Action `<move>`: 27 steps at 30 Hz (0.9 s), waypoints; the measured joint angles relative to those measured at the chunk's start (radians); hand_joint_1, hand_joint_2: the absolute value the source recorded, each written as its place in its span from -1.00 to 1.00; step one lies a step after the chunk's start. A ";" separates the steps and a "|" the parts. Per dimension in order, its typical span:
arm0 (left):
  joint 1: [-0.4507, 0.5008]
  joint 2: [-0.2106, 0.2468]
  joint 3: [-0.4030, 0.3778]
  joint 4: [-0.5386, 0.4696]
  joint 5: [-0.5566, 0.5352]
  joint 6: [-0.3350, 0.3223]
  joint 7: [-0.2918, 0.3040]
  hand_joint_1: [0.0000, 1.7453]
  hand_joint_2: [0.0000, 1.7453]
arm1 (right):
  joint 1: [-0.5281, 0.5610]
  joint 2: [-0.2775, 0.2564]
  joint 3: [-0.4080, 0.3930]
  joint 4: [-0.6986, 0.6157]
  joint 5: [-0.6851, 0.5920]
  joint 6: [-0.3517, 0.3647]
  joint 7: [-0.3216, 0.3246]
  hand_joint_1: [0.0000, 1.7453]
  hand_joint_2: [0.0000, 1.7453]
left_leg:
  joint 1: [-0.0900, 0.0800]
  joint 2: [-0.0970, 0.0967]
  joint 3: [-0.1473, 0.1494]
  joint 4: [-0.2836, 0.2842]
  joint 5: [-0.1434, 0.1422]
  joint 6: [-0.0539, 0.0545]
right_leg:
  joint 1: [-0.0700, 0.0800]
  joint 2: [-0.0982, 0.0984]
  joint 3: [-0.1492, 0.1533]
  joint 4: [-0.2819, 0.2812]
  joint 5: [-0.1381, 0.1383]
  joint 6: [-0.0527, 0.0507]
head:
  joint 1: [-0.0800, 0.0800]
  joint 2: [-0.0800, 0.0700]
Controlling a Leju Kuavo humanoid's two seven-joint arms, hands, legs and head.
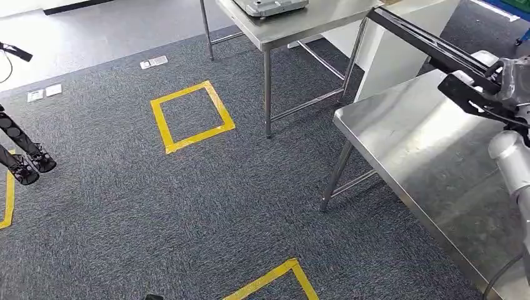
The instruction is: Take the parts from the cabinet and place them on the table.
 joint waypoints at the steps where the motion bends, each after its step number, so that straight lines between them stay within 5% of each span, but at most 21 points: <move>1: 0.000 0.000 0.000 0.000 -0.002 -0.011 0.013 -1.00 1.00 | 0.000 0.001 0.000 0.000 0.002 -0.001 0.003 0.94 1.00 | 0.000 0.000 0.000 0.000 0.000 0.000 | 0.000 0.000 0.000 0.000 0.000 0.000 | 0.000 0.000; 19: 0.000 0.000 -0.003 0.000 -0.017 -0.015 0.044 -1.00 1.00 | 0.000 0.019 0.000 0.002 0.017 -0.005 0.007 0.94 1.00 | -0.002 0.000 -0.004 0.007 -0.002 0.002 | -0.004 0.000 0.000 0.000 0.000 0.000 | 0.000 0.000; 23: 0.000 0.000 -0.003 0.000 -0.022 -0.015 0.045 -1.00 1.00 | 0.000 0.021 -0.001 0.002 0.018 -0.004 0.007 0.94 1.00 | -0.002 -0.001 -0.008 0.015 -0.006 0.009 | -0.007 0.000 0.000 0.000 0.001 0.003 | 0.000 0.000; 27: 0.000 0.000 -0.004 0.000 -0.028 -0.015 0.050 -1.00 1.00 | 0.001 0.017 -0.008 0.002 0.018 -0.005 0.007 0.94 1.00 | -0.001 0.001 -0.005 0.001 0.003 0.026 | -0.002 0.000 0.003 -0.011 0.009 0.017 | 0.000 0.000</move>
